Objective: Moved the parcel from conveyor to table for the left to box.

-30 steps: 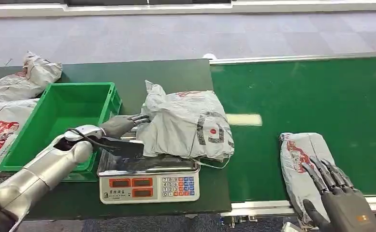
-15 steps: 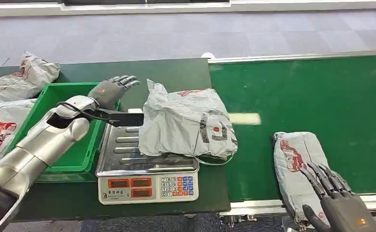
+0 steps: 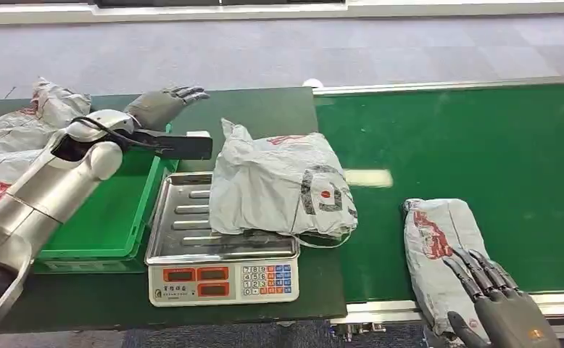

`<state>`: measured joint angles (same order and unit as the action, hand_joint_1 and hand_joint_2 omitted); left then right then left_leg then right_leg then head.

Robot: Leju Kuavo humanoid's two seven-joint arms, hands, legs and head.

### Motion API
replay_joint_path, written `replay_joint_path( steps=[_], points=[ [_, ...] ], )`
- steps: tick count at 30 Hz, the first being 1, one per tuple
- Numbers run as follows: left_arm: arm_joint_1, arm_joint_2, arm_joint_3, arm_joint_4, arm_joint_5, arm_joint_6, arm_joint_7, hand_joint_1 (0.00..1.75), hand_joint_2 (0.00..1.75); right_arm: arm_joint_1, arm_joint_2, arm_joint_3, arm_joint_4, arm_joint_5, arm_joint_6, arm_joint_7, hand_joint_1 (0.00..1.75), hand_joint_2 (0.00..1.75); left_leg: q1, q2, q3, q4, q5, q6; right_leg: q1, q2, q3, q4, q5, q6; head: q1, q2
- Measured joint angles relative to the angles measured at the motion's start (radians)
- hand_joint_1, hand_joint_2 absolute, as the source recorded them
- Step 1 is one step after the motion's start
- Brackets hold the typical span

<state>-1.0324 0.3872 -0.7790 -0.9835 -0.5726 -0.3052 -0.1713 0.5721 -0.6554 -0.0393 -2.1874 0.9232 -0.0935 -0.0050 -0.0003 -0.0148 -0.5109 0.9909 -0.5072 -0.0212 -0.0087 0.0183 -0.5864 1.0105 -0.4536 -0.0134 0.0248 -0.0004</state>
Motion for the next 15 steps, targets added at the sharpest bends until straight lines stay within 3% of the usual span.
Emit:
replay_joint_path(
  steps=[15],
  points=[
    [-0.044,-0.234,-0.144,-0.03,-0.006,0.064,0.02,0.0,1.75,-0.095,0.034,0.093,0.067,0.045,0.003,-0.006,0.0,1.75,0.0,0.0,-0.001,0.001,0.0,0.001,-0.002,0.0,0.0,0.0,0.001,0.001,0.0,0.0]
  ],
)
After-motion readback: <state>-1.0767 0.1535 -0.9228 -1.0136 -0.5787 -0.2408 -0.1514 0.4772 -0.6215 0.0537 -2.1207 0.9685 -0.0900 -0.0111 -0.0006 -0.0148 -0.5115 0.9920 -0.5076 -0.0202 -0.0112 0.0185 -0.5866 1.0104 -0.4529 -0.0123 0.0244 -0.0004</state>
